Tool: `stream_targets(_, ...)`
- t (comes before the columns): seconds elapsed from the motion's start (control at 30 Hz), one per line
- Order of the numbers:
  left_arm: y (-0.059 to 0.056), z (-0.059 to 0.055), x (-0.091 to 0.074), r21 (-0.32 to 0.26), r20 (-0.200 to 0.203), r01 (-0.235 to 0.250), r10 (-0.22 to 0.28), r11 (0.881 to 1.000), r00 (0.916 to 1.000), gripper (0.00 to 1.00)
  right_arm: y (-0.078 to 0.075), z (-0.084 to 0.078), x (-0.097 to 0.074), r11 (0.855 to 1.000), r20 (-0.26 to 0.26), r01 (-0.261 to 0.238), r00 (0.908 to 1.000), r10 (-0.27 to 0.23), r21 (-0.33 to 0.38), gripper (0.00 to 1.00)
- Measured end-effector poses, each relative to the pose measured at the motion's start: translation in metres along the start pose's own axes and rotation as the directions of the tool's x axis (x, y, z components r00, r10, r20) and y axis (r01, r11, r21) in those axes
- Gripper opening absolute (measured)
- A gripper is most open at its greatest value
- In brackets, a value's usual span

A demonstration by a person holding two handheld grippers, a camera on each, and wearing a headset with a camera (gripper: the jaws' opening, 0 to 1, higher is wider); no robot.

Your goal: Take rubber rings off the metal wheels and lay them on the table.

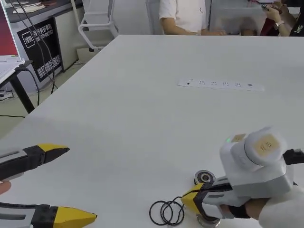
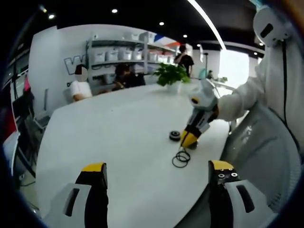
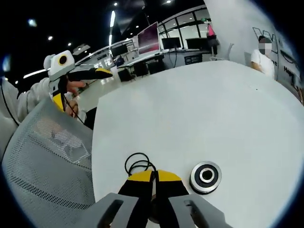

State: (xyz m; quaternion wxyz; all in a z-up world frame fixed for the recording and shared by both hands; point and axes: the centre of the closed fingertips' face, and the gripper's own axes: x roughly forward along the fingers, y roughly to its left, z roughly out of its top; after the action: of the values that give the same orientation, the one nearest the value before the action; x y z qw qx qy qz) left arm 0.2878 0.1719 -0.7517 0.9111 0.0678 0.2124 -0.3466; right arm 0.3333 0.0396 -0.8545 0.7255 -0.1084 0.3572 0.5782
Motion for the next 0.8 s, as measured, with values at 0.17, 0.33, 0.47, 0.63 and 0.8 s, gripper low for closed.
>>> stream_targets(0.17, -0.001, -0.001, 0.000, 0.003, -0.008, 0.002, -0.002, 1.000, 1.0000, 0.89, 0.004, -0.002, 0.002, 1.000, -0.008, -0.016, 0.9998, 0.016, 0.004, 0.02)
stream_targets(0.33, -0.001, -0.002, -0.001, -0.001, -0.011, 0.001, -0.001, 1.000, 0.9999, 0.89, 0.004, -0.005, 0.002, 1.000, -0.020, -0.020, 0.9996, 0.020, 0.006, 0.08)
stream_targets(0.47, -0.001, -0.003, 0.000, 0.001, -0.017, 0.000, 0.000, 1.000, 0.9999, 0.89, 0.000, -0.004, -0.002, 1.000, -0.008, -0.011, 0.9999, 0.011, 0.009, 0.09)
stream_targets(0.63, -0.004, 0.000, 0.003, -0.001, -0.019, 0.008, -0.008, 1.000, 0.9998, 0.88, -0.009, 0.007, -0.016, 1.000, 0.056, 0.010, 0.9983, -0.011, 0.019, 0.12)
stream_targets(0.8, -0.004, 0.006, 0.010, 0.014, -0.026, 0.025, -0.024, 1.000, 0.9994, 0.88, -0.021, 0.019, -0.034, 0.999, 0.143, 0.036, 0.9889, -0.039, 0.025, 0.15)
